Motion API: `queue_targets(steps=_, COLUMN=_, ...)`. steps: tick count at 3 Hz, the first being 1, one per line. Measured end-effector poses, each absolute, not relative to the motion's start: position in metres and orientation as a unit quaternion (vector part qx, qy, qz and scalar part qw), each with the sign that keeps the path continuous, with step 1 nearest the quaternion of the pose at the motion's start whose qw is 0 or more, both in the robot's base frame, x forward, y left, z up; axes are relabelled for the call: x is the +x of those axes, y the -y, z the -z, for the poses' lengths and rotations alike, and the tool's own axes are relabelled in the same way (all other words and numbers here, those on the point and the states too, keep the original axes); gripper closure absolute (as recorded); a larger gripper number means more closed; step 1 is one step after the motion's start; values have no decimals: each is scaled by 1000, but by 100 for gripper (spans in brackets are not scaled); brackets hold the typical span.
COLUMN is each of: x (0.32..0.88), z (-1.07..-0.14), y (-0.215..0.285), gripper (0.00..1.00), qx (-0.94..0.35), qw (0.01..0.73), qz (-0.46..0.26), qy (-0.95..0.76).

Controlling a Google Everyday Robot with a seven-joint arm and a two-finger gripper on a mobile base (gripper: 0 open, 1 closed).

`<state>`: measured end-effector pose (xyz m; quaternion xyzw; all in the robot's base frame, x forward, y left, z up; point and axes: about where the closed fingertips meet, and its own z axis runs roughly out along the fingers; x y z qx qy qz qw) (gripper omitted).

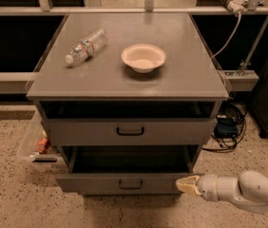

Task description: Close middle drawer

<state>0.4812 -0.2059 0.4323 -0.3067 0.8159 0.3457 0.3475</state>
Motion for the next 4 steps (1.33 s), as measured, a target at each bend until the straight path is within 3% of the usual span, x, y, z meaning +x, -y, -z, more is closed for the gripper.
queue_targets(steps=1, x=502, z=-437, y=206, gripper=100, qx=-302, qw=359, qz=-303, qy=-830)
queue_targets(steps=4, x=514, z=-415, y=199, gripper=100, qx=-289, qw=375, qz=-282, qy=-834)
